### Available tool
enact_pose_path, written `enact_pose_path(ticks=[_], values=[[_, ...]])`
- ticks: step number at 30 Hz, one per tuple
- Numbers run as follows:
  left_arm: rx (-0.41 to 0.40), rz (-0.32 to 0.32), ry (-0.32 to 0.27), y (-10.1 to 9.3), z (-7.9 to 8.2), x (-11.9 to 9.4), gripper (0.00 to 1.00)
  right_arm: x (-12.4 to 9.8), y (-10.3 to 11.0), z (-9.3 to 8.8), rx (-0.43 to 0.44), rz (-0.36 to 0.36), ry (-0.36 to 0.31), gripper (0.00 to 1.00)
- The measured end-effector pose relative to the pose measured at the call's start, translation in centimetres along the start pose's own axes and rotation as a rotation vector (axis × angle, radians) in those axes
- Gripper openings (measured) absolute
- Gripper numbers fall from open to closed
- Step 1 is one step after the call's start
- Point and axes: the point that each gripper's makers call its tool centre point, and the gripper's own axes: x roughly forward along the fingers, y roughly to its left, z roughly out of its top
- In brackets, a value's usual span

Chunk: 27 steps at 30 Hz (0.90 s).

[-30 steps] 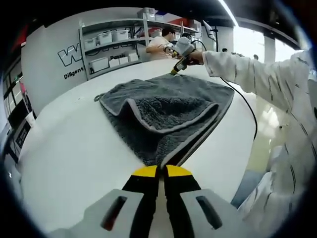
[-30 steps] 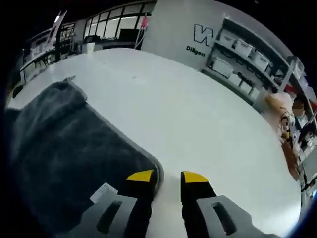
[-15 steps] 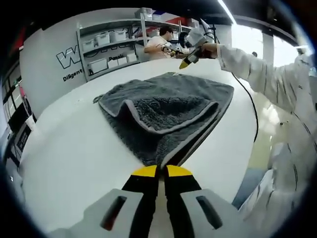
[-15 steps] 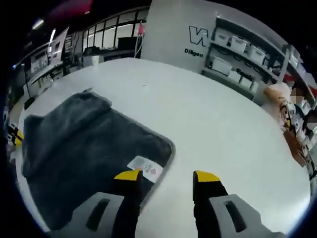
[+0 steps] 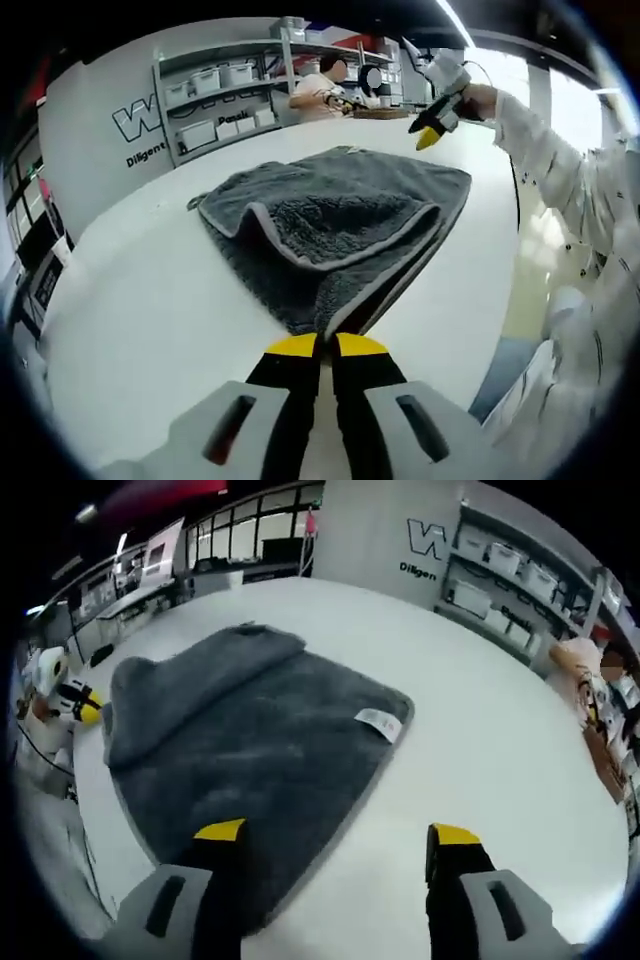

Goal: Open the folded towel by lifting each exposed corner and separating the folded layers until the towel lies flat within the target outline without major curled edges

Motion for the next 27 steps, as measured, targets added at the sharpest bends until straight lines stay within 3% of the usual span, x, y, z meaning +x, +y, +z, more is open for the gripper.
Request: enact_pose_path(ticks=[4,8,11,18,21,27], values=[[-0.007,-0.003,-0.002,0.0,0.0,0.0,0.04,-1.2,1.4,-1.8,-0.028,-0.007,-0.01,0.88],[-0.004,-0.002,-0.001,0.0,0.0,0.1,0.04,-1.9,2.8,-3.4,-0.011,-0.006,-0.021,0.9],[-0.006,0.0,-0.003,0.0,0.0,0.1,0.04,-2.4,3.2,-4.1,-0.002,-0.03,-0.033,0.8],[-0.01,-0.001,-0.005,0.0,0.0,0.1,0.04,-3.6,4.2,-5.7,0.073,-0.027,-0.046,0.35],[-0.007,-0.001,-0.005,0.0,0.0,0.1,0.04,-3.4,4.3,-5.9,0.094,-0.032,-0.064,0.31],[-0.01,-0.001,-0.007,0.0,0.0,0.2,0.04,-2.7,4.5,-6.6,0.091,-0.042,-0.028,0.28]])
